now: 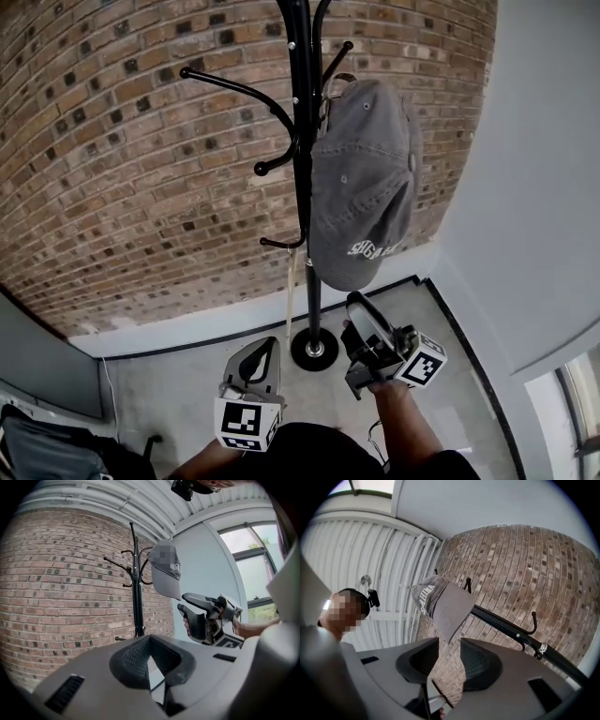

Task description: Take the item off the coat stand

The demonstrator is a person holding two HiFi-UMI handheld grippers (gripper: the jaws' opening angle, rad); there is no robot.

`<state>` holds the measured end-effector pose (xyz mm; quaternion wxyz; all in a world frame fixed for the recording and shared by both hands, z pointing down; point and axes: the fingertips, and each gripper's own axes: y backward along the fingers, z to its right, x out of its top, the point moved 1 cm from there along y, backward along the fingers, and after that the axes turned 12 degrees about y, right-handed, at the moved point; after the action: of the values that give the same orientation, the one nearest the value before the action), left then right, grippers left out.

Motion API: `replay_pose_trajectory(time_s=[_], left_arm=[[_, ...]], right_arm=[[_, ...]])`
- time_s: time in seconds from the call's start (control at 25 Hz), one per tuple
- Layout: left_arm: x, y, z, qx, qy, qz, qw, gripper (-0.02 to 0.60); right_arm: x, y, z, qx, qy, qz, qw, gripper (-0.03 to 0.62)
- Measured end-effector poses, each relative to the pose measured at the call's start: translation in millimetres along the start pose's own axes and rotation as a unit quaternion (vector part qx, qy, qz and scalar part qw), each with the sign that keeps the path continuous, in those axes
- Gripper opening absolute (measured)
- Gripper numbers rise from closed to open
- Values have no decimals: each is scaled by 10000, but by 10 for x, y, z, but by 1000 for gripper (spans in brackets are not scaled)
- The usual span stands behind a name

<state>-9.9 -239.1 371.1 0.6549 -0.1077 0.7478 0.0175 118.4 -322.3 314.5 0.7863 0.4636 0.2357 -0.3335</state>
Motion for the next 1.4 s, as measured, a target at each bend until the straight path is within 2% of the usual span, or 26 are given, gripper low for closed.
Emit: replay_pose_trajectory(time_s=[0.28, 0.52, 0.76, 0.96, 1.2, 1.4], left_arm=[[-27, -51, -16, 227, -147, -85, 9996, 25], [8, -44, -139, 265, -163, -86, 9995, 25], [-15, -23, -193, 229, -119, -58, 9996, 25], [-23, -18, -229, 154, -35, 38, 9999, 25], [40, -7, -218, 61, -23, 151, 9999, 25], [93, 5, -231, -12, -15, 304, 9995, 25]], right_arm=[[196, -80, 156, 496, -619, 649, 9947, 130], [310, -158, 67, 561, -351, 905, 9937, 129], [410, -167, -167, 1085, -135, 1006, 9889, 123], [537, -170, -399, 1221, 162, 1086, 9864, 40], [734, -161, -651, 1416, 446, 1164, 9820, 32], [1067, -312, -818, 1518, 924, 1324, 9751, 32]])
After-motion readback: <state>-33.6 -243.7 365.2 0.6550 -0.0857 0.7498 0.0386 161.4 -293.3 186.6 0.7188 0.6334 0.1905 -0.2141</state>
